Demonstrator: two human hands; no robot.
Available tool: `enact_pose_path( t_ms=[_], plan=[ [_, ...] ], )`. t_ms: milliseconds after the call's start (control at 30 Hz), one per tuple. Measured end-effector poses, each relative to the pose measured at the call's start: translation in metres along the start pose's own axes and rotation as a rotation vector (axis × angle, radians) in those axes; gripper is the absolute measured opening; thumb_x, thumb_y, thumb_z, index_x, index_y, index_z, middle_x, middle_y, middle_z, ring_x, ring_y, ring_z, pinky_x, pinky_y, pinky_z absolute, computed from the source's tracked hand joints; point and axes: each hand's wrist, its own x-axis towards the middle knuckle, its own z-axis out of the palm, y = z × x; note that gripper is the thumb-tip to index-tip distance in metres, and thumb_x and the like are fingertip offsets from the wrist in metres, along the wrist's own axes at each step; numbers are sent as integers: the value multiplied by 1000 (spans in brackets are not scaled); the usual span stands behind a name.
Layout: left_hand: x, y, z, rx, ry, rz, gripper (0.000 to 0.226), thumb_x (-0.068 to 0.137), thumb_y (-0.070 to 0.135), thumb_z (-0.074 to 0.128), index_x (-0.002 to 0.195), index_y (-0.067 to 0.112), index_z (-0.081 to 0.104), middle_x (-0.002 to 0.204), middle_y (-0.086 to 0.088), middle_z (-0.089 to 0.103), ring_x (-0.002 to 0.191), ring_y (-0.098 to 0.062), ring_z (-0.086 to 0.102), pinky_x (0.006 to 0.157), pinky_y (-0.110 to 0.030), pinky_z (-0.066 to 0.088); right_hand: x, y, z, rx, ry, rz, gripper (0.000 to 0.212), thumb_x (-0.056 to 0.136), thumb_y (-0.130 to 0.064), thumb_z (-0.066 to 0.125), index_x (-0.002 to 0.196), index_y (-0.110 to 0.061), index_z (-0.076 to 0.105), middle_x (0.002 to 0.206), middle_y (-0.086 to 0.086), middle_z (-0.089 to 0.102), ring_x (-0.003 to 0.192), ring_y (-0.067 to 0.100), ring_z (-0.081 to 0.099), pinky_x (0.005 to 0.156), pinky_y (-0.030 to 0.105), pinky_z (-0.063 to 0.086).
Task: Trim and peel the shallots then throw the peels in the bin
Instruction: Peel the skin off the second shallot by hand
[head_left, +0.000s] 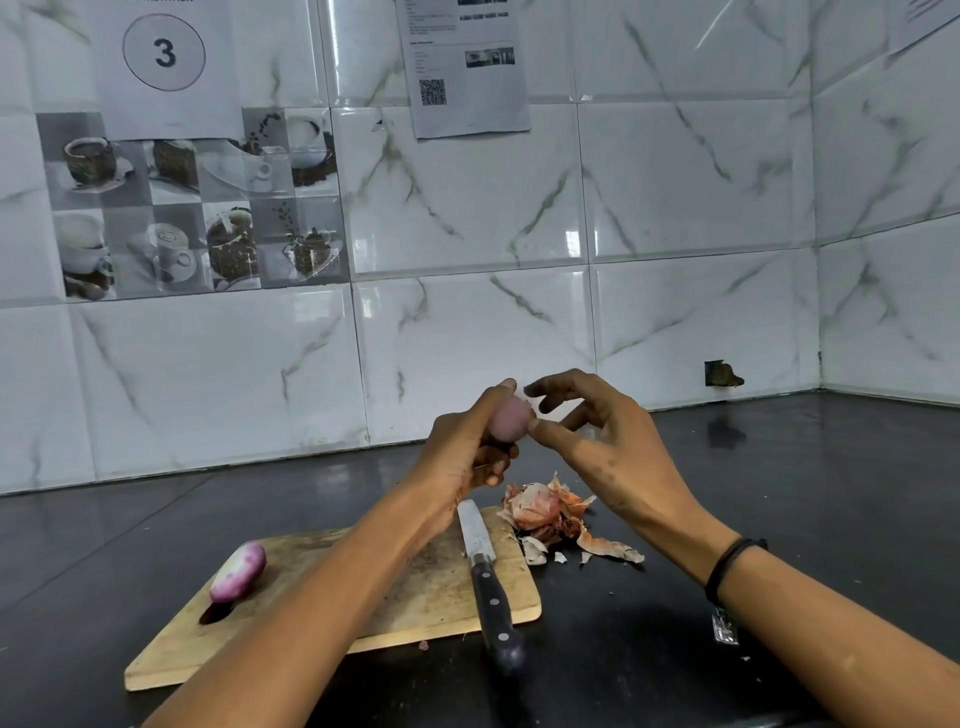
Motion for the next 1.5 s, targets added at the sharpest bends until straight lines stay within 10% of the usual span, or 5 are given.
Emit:
enact_pose_path(
  t_ms=[400,733,1200,1367,1500],
  plan=[
    [5,0,-6,-49,126,-34,49,95,51,54,82,5,65,57,-8,57,37,-12,39,37,-19,28,-1,6,4,-169,-57,-14,6,94,-27,68,100,-28,71,101,-17,66,91,-4,62,69,2,43],
    [0,2,-3,-71,43,-29,44,89,50,65,92,6,70,69,-13,65,47,-17,51,46,-24,41,0,10,3,-252,-33,67,14,93,-43,66,99,-31,72,87,-17,71,75,2,67,76,38,60],
    [0,1,0,-268,-145,47,36,86,22,66,117,6,73,103,-18,67,77,-18,59,65,-27,54,-2,4,1,-182,75,75,25,100,-30,45,90,-23,66,75,-6,66,73,18,64,74,50,56],
    [-1,1,1,-316,-158,54,37,53,30,76,83,7,80,96,-23,70,74,-21,64,70,-32,58,-3,-2,-1,-130,87,65,26,101,-33,47,88,-25,68,72,-10,65,71,14,63,70,41,52],
    [1,1,-1,-347,-174,69,40,62,17,66,97,0,74,99,-22,70,82,-23,67,79,-33,57,-2,-2,-2,-106,54,33,15,99,-29,55,103,-25,69,86,-15,67,75,8,65,66,17,48]
  ],
)
